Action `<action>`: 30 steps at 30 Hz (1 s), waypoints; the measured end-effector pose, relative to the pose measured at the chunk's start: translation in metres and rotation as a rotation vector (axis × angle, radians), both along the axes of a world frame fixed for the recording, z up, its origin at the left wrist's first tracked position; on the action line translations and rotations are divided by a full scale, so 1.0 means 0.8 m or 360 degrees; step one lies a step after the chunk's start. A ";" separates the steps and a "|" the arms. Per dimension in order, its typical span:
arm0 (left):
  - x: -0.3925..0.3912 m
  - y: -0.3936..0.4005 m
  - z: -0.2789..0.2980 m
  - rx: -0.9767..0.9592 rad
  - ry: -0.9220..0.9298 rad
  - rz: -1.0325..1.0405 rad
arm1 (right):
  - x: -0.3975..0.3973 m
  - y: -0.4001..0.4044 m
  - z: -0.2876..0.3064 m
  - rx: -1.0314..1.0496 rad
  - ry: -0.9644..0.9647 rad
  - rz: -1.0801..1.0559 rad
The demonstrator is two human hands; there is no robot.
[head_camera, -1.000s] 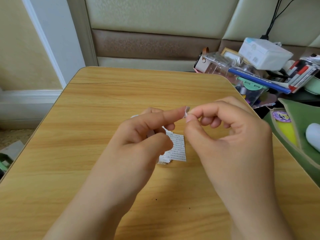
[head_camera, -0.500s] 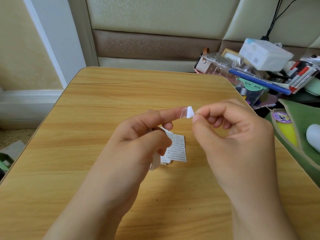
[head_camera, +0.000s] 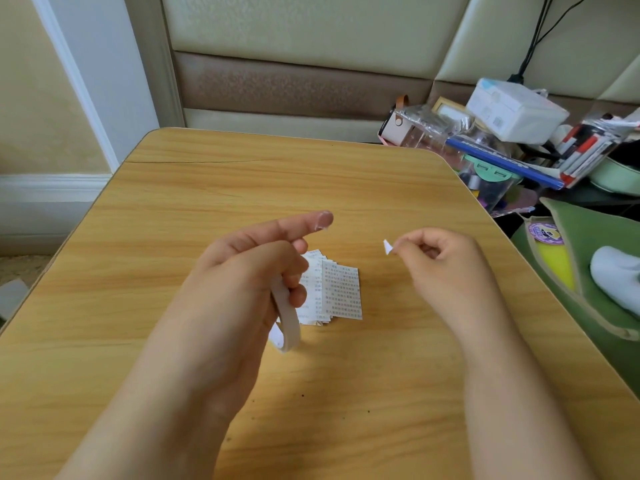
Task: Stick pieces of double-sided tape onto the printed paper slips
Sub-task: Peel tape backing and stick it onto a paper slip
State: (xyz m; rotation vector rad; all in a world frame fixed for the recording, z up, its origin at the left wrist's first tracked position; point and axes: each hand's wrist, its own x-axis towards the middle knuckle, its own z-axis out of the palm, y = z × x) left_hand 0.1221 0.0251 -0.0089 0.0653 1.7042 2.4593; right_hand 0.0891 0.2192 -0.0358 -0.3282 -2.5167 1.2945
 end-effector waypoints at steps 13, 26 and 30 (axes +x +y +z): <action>-0.005 -0.001 0.002 0.0051 -0.0067 0.0058 | -0.009 0.003 -0.026 0.0230 0.0112 0.0034; -0.005 -0.007 0.002 0.0043 -0.0055 0.0063 | 0.004 -0.031 -0.028 0.0976 -0.0214 0.0533; -0.005 -0.008 0.000 0.0038 -0.0054 0.0051 | 0.006 -0.031 -0.030 0.1005 -0.0360 0.0635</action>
